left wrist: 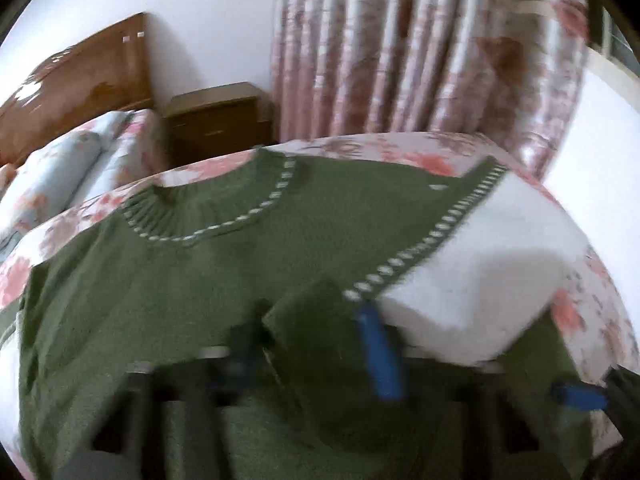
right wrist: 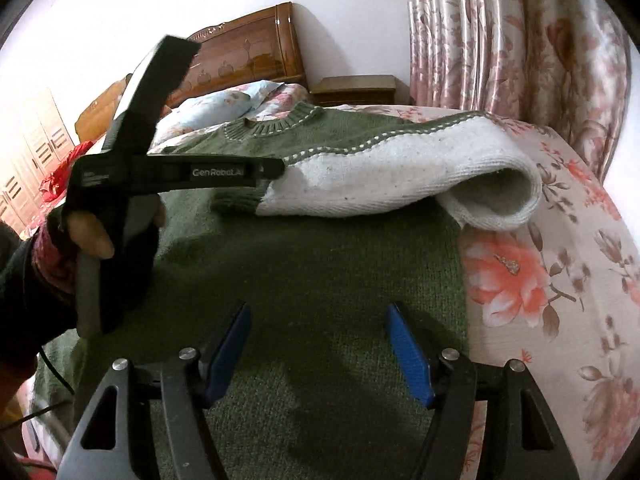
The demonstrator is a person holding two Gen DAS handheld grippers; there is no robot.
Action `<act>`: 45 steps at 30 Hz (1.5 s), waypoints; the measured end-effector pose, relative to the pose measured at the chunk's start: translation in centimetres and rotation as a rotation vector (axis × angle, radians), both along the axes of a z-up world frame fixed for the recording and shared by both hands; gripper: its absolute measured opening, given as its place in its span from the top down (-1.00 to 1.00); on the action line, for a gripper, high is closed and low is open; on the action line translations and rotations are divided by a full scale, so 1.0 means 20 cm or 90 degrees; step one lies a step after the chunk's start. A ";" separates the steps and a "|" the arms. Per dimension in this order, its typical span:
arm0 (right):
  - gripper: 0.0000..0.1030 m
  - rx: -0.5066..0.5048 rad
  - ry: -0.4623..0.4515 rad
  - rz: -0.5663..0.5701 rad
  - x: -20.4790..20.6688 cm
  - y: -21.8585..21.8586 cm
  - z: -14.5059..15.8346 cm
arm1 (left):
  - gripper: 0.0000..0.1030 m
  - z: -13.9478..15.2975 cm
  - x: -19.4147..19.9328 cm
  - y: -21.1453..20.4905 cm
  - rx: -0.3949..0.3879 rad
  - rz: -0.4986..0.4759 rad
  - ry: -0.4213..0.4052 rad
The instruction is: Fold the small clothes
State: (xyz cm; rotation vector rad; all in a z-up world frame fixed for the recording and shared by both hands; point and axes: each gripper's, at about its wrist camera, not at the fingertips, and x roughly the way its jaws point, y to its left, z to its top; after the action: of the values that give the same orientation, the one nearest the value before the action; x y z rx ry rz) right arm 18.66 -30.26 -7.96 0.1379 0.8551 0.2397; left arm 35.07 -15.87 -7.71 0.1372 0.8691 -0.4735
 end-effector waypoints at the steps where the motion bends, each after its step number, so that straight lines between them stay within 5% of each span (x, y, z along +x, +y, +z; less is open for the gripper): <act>1: -1.00 0.000 0.000 0.000 0.00 0.00 0.00 | 0.67 0.01 -0.02 -0.02 0.004 -0.015 -0.004; 4: -1.00 0.001 -0.006 -0.020 0.00 -0.01 0.02 | 0.70 0.06 -0.08 -0.04 0.030 -0.034 -0.039; 8: -1.00 0.022 -0.029 -0.090 -0.01 -0.13 0.06 | 0.70 0.23 -0.09 0.04 -0.008 -0.034 -0.057; 12: -1.00 0.016 0.009 -0.192 0.12 -0.34 0.04 | 0.70 0.48 -0.02 0.21 -0.082 -0.005 -0.053; 17: -1.00 0.030 0.028 -0.203 0.29 -0.41 0.01 | 0.70 0.62 0.01 0.46 -0.091 0.034 -0.061; 22: -1.00 -0.015 0.026 -0.175 0.35 -0.32 -0.02 | 0.70 0.41 0.10 0.81 -0.097 0.109 0.014; 30: -1.00 -0.050 0.033 -0.188 0.36 -0.32 -0.04 | 0.67 0.00 0.07 0.84 -0.047 0.132 0.084; 34: -1.00 -0.056 0.036 -0.190 0.36 -0.32 -0.04 | 0.68 0.01 0.01 0.88 -0.078 0.149 0.096; 45: -1.00 -0.086 0.045 -0.191 0.38 -0.31 -0.06 | 0.55 0.01 -0.05 0.88 -0.059 0.185 0.088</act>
State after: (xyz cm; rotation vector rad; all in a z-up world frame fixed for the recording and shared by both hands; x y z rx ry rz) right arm 26.21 -36.36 -9.07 0.1472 0.9058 -0.1044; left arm 34.06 1.81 -7.53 -0.1082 0.9826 -0.2516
